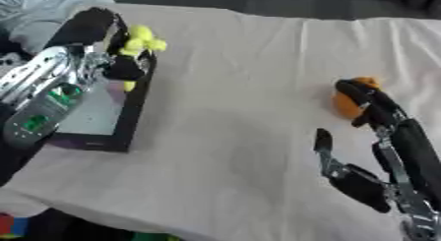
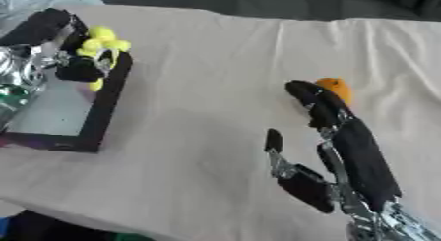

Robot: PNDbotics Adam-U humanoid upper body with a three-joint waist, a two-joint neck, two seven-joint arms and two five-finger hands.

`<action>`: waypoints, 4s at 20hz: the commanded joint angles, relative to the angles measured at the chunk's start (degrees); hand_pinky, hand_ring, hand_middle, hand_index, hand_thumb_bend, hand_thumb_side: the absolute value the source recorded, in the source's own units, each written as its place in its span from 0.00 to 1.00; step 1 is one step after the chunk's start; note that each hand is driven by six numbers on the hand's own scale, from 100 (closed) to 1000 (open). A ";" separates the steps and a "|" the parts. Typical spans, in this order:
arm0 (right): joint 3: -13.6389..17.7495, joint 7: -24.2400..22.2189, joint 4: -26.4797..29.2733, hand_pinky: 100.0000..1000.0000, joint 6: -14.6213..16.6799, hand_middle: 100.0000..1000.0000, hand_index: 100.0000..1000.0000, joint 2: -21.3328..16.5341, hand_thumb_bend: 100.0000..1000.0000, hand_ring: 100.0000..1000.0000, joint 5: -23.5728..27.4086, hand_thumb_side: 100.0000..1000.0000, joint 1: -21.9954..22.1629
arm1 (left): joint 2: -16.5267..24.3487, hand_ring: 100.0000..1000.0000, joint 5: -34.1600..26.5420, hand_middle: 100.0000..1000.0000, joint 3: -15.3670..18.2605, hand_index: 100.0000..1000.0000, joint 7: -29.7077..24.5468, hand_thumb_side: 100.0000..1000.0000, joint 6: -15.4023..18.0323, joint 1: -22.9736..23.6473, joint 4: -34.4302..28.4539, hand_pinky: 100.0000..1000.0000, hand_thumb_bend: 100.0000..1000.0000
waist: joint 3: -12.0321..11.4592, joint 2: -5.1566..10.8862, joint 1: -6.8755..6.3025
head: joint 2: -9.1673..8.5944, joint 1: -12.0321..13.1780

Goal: Pick up the objects with one hand, pass them to the other hand, and then place them into the box on the other side of the table.

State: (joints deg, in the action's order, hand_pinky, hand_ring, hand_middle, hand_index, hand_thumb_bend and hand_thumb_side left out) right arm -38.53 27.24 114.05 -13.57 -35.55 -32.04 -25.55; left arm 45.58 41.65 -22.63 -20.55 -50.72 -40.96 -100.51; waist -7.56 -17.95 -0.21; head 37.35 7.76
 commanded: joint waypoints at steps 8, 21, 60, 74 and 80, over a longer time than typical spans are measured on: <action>0.22 0.83 0.54 0.47 -0.47 0.84 0.91 0.09 0.00 0.89 -1.12 0.39 0.38 | 3.80 0.40 -7.29 0.14 4.51 0.19 6.74 0.17 -1.25 0.96 0.13 0.65 0.00 | 0.18 0.48 0.18 | -1.46 1.74; 0.24 1.02 0.54 0.48 0.23 0.84 0.91 -0.04 0.00 0.89 -1.34 0.39 0.60 | 3.36 0.67 -6.52 0.54 5.71 0.69 8.21 0.18 -1.25 2.21 10.78 0.81 0.00 | 0.80 0.32 0.16 | -1.33 1.65; 11.93 -2.17 0.54 0.40 -9.25 0.78 0.82 -8.97 0.00 0.82 19.04 0.42 -0.34 | -3.46 0.61 -42.80 0.53 8.09 0.72 47.26 0.48 13.36 6.33 -14.06 0.79 0.00 | 0.44 0.21 0.19 | -1.58 -10.92; 17.94 -36.65 0.54 0.80 -14.51 0.87 0.91 -19.70 0.00 0.93 19.43 0.57 -2.91 | -12.73 0.61 -52.27 0.54 5.19 0.77 51.80 0.55 31.47 10.63 -14.08 0.78 0.00 | -0.64 0.05 1.48 | -0.51 -12.25; 21.49 -48.05 0.54 0.86 -4.93 0.87 0.89 -23.61 0.00 0.93 19.84 0.45 -0.38 | -12.74 0.61 -52.30 0.53 4.61 0.76 51.08 0.56 31.41 10.36 -14.08 0.78 0.00 | -1.15 -0.67 2.40 | -1.26 -11.71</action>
State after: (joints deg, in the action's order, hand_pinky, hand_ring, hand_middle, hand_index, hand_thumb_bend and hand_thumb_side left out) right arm -18.58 -18.91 114.06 -20.00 -56.60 -12.10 -25.61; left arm 32.30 -10.60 -18.21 30.72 -19.48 -29.79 -113.58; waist -8.73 -19.64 2.30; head 36.59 -4.12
